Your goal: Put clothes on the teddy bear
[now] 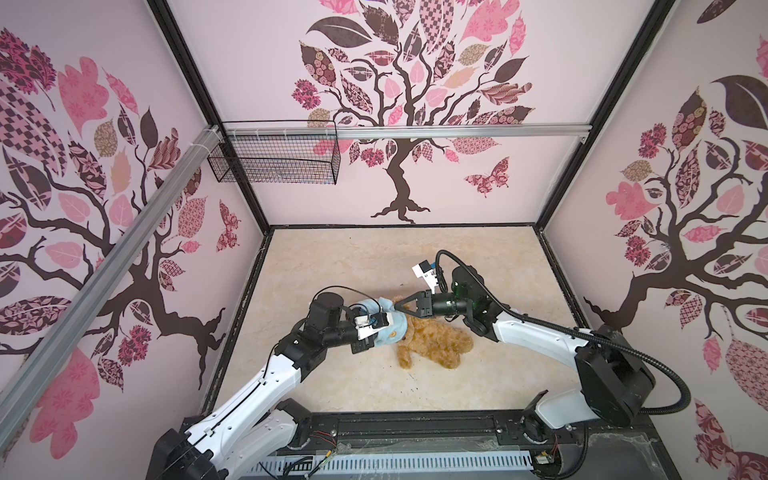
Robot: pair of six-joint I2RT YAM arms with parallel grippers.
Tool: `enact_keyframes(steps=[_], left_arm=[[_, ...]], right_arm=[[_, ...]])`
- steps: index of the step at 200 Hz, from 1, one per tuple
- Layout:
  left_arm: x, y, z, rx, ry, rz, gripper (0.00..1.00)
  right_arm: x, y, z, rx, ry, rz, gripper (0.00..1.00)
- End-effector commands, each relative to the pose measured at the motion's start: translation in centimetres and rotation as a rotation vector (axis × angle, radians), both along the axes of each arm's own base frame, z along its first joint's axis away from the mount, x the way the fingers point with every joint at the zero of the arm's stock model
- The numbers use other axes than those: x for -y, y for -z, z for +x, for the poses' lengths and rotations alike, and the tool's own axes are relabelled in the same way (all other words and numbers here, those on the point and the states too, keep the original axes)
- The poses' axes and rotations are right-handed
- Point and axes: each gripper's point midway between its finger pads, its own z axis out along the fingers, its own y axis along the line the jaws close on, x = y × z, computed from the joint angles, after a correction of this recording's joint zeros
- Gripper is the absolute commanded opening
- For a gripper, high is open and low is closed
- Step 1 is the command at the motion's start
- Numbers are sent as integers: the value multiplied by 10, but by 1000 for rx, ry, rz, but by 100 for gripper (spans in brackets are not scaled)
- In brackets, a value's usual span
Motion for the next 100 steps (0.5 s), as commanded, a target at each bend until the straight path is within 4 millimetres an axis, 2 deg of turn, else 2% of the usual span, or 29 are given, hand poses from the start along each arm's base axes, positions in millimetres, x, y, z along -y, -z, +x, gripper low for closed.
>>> enact_keyframes(steps=[1,23,44,75,100], left_arm=[[0,-5,-10,21,29,-19,0],[-3,-8,-14,18,21,-28,0],[-7,-11,-17,22,-3,-46,0],[-15,-23,-10,16,-117,-138,0],[-23,-31,-3,-5,-216,-195,0]], right_arm=[[20,-1,30,-3,179,10,0],[48,4,46,-25,335,16,0],[73,22,56,-64,458,-3,0],[94,56,57,-121,548,-63,0],[105,74,56,-143,579,-88,0]])
